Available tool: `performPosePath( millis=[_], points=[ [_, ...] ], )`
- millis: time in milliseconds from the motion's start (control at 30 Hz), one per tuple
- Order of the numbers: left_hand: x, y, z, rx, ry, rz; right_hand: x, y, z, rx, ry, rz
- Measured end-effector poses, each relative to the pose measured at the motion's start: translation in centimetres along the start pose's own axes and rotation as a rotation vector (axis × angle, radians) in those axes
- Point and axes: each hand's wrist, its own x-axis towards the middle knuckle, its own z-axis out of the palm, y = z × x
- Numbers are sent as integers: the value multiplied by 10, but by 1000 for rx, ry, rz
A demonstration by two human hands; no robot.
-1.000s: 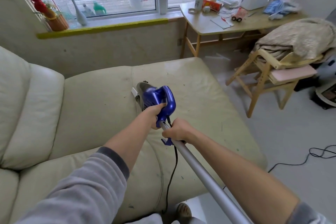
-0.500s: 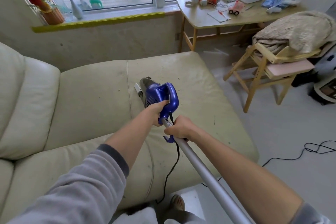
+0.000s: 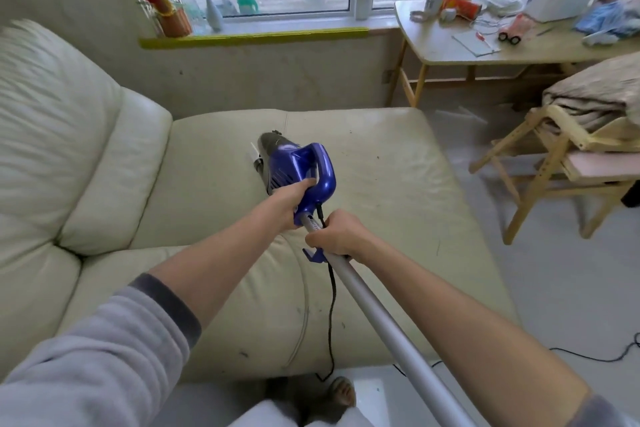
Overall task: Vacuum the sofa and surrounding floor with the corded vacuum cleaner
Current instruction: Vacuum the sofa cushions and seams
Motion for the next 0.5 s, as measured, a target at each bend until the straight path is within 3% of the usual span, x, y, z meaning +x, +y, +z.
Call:
performPosePath(
  millis=[267,500],
  points=[
    [12,-5,-119,-103,153,-80,23,-78,76,-83,-165,-40],
    [29,-9,-194,-238,158,-150,42,-127,123,-174,-217,-68]
  ],
)
